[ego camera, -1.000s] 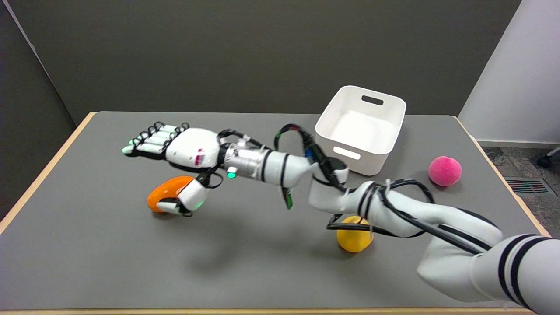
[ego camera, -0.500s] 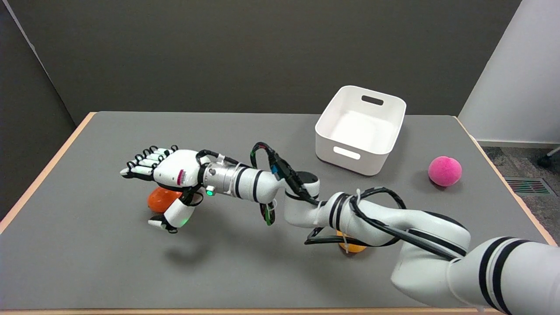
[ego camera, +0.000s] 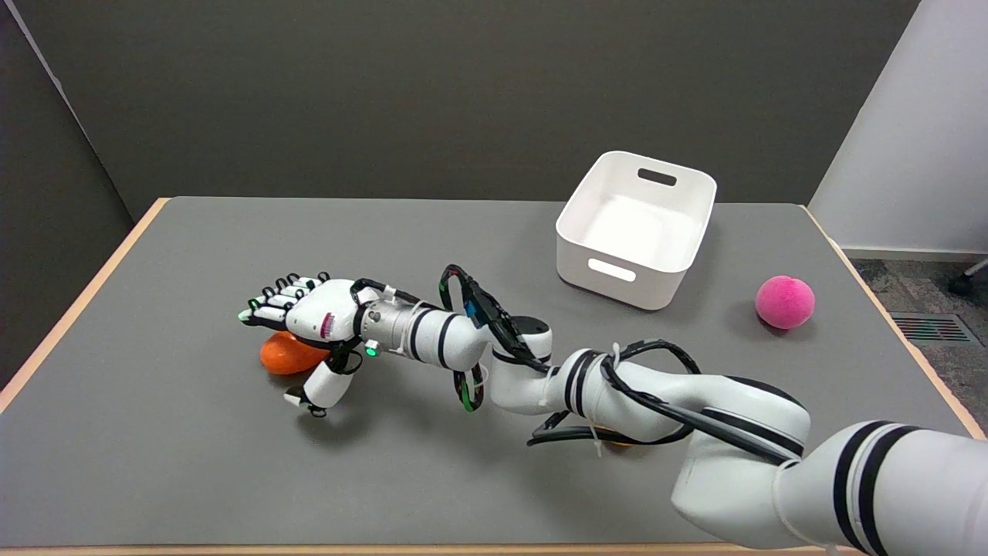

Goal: Pick up mango.

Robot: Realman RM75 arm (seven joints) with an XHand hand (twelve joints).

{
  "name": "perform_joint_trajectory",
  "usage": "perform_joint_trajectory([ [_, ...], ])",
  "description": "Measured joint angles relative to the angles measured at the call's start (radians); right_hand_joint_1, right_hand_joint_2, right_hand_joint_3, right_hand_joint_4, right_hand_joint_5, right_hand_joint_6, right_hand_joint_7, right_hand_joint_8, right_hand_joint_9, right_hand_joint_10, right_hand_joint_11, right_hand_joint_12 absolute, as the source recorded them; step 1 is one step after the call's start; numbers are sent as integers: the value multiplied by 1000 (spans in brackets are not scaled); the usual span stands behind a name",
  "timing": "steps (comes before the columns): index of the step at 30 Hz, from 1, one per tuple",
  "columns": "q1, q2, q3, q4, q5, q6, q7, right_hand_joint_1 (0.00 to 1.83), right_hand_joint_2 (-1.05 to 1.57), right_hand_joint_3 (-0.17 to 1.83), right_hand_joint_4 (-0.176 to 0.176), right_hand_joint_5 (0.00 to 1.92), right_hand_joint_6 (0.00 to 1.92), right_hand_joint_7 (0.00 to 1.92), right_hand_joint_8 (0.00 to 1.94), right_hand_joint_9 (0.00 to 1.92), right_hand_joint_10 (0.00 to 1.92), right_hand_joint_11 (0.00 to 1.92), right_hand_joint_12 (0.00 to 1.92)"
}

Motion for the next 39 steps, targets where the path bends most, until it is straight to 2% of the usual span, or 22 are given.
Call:
perform_joint_trajectory([
  [4, 0, -7, 5, -21, 6, -12, -13, 625, 604, 987, 13, 36, 240, 49, 187, 18, 298, -1, 661],
  [6, 0, -10, 6, -28, 9, -17, -17, 650, 629, 1007, 22, 66, 243, 83, 246, 41, 361, -1, 721],
  [11, -3, -17, 11, -41, 14, -25, -25, 703, 714, 947, 36, 119, 341, 200, 273, 118, 476, 2, 905],
  [13, -4, -19, 15, -45, 16, -28, -27, 695, 708, 1013, 42, 138, 415, 226, 338, 145, 546, 38, 925],
  [15, -6, -20, 18, -47, 17, -30, -29, 753, 747, 945, 52, 206, 437, 309, 353, 217, 582, 64, 1014],
  [17, -7, -21, 22, -49, 18, -31, -31, 732, 760, 1002, 68, 255, 576, 346, 437, 259, 642, 132, 1025],
  [19, -8, -22, 26, -50, 20, -31, -32, 751, 819, 967, 89, 319, 815, 437, 531, 329, 716, 191, 1126],
  [23, -12, -23, 36, -51, 22, -31, -34, 799, 856, 936, 116, 377, 1015, 569, 727, 413, 813, 265, 1263],
  [25, -14, -23, 41, -51, 22, -31, -35, 755, 1155, 432, 161, 474, 1515, 585, 798, 431, 884, 297, 1308],
  [26, -15, -23, 44, -51, 23, -31, -36, 742, 1257, 255, 176, 512, 1682, 601, 842, 451, 929, 319, 1337],
  [27, -16, -23, 45, -51, 23, -31, -36, 756, 1244, 261, 176, 529, 1664, 644, 914, 498, 997, 357, 1384],
  [28, -18, -23, 50, -51, 23, -31, -37, 815, 1236, 251, 140, 534, 1654, 690, 1026, 538, 1053, 390, 1425],
  [30, -20, -21, 56, -51, 23, -30, -38, 1126, 1240, 162, -87, 483, 1679, 771, 1388, 562, 1081, 413, 1452],
  [32, -22, -19, 65, -50, 24, -27, -41, 1155, 1192, 218, -119, 503, 1612, 814, 1384, 616, 1179, 476, 1519],
  [36, -27, -14, 86, -45, 23, -18, -52, 1185, 1170, 231, -170, 516, 1545, 850, 1383, 690, 1233, 562, 1578],
  [39, -29, -4, 105, -30, 22, -13, -62, 1187, 1215, 144, -176, 512, 1503, 842, 1432, 764, 1230, 637, 1561],
])
